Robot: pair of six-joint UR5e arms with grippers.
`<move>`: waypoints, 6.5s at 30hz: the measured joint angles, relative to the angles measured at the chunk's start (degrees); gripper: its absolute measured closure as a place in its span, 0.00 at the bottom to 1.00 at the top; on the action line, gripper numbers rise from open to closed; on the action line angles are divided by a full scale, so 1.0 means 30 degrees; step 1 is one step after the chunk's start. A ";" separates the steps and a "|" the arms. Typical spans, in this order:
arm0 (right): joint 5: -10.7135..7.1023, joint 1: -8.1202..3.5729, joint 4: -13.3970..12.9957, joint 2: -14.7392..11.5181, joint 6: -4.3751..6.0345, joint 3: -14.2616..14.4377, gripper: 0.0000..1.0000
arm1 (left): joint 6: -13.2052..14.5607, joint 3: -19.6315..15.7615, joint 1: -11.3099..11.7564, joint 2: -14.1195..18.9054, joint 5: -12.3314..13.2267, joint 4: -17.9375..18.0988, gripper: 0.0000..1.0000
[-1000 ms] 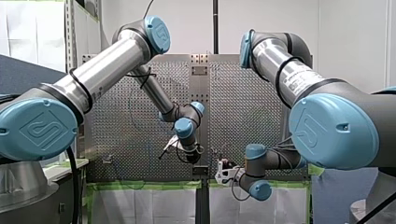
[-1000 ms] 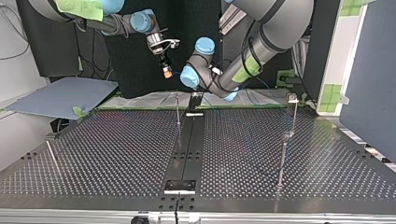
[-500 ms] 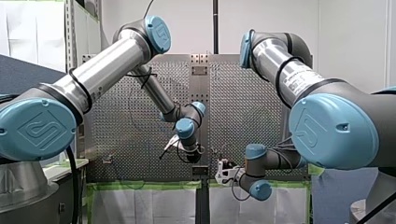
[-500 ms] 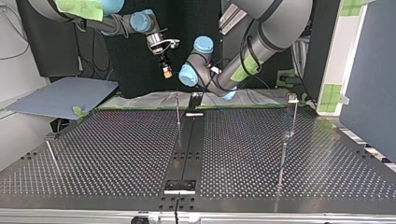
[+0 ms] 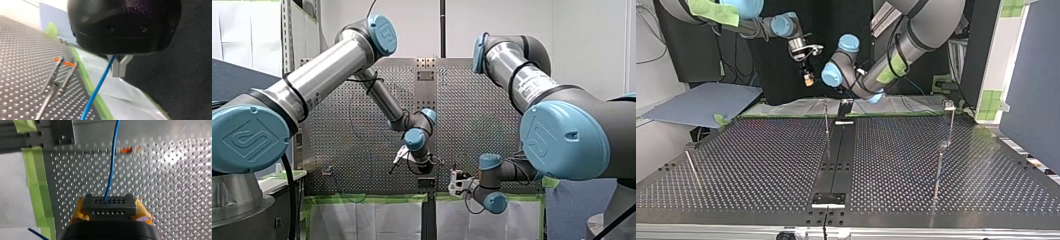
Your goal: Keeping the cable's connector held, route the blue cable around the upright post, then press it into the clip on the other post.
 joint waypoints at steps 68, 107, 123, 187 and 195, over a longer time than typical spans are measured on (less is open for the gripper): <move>-0.1291 -0.3198 0.4226 -0.0001 -0.1300 -0.4037 1.00 | -0.4530 -0.0031 0.1000 -0.1466 0.1975 0.6088 1.00; -0.1454 -0.3206 0.4919 0.0001 -0.1163 -0.5210 1.00 | -0.6027 0.0762 0.1766 -0.1494 0.3644 0.6090 1.00; -0.1650 -0.3141 0.5063 0.0002 -0.1127 -0.5236 1.00 | -0.5882 0.2210 0.1983 -0.2714 0.3967 0.5023 1.00; -0.1655 -0.3600 0.5886 0.0002 -0.0808 -0.6656 1.00 | -0.3177 0.3570 0.1624 -0.2296 0.1326 0.1775 0.00; -0.1656 -0.3668 0.5927 0.0002 -0.0756 -0.6655 1.00 | -0.1837 0.2242 0.1062 -0.1003 0.2210 0.1038 0.00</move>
